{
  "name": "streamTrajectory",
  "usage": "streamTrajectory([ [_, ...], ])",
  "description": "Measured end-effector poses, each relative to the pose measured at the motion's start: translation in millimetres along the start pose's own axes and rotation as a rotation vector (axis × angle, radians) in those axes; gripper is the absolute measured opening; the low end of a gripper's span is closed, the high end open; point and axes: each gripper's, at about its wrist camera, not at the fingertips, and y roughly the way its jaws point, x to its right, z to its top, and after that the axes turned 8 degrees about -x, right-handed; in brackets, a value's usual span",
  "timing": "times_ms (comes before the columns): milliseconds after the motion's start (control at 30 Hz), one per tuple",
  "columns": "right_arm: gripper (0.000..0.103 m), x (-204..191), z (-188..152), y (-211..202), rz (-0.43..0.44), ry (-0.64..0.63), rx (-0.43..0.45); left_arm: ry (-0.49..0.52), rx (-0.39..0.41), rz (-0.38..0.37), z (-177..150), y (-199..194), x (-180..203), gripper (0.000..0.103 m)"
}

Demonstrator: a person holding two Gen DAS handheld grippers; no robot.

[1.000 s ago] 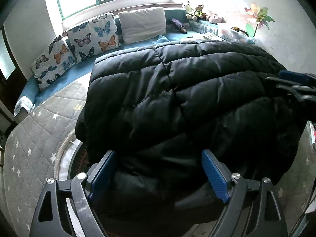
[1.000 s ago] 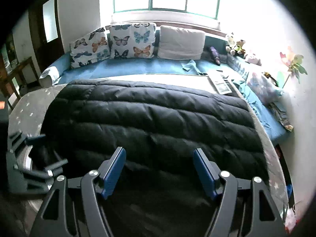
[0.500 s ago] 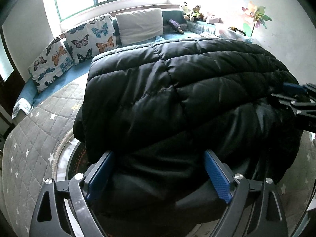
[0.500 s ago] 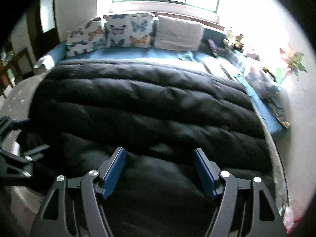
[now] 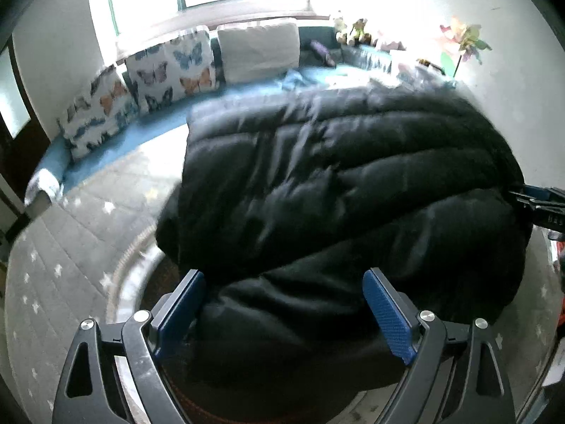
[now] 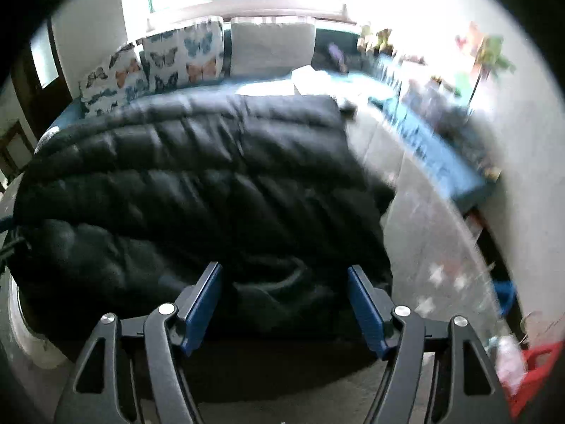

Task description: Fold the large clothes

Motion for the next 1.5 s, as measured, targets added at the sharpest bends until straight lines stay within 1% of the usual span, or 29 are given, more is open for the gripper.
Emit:
streamTrajectory([
  [67, 0.079, -3, 1, -3, -0.003, 0.012, 0.002, -0.009, -0.007, 0.011, -4, 7, 0, 0.097],
  [133, 0.079, -9, 0, -12, -0.037, -0.013, 0.013, 0.002, 0.003, 0.03, -8, 3, 3, 0.097],
  [200, 0.079, -14, -5, -25, -0.083, -0.05, 0.049, 0.014, 0.019, 0.042, -12, -4, 6, 0.097],
  [267, 0.079, -21, -14, -39, -0.096, -0.072, 0.086, 0.011, 0.033, 0.039, -16, -12, 8, 0.097],
  [367, 0.079, -24, -25, -55, -0.084, -0.086, 0.131, -0.009, 0.054, 0.017, -26, -30, 10, 0.097],
  [467, 0.079, -34, -40, -73, -0.057, -0.1, 0.181, -0.017, 0.072, 0.014, -37, -48, 15, 0.097],
  [667, 0.079, -43, -62, -92, -0.033, -0.099, 0.239, -0.03, 0.114, 0.036, -68, -85, 24, 0.097],
  [833, 0.079, -52, -79, -103, -0.043, -0.095, 0.258, -0.045, 0.14, 0.031, -97, -111, 25, 0.097],
  [933, 0.079, -62, -95, -111, -0.063, -0.087, 0.276, -0.061, 0.156, 0.017, -118, -128, 23, 0.097],
  [1000, 0.079, -67, -104, -114, -0.055, -0.071, 0.278, -0.074, 0.16, 0.017, -130, -135, 21, 0.097],
  [1100, 0.079, -73, -119, -117, -0.038, -0.063, 0.277, -0.089, 0.169, 0.04, -150, -145, 18, 0.097],
  [1200, 0.079, -80, -128, -118, -0.044, -0.066, 0.278, -0.097, 0.17, 0.055, -167, -153, 16, 0.097],
  [1300, 0.079, -86, -136, -119, -0.054, -0.07, 0.277, -0.095, 0.17, 0.056, -181, -158, 16, 0.097],
  [1400, 0.079, -89, -141, -121, -0.044, -0.067, 0.276, -0.089, 0.169, 0.046, -191, -162, 17, 0.097],
  [1500, 0.079, -92, -147, -124, -0.038, -0.063, 0.283, -0.092, 0.17, 0.031, -194, -164, 19, 0.097],
])
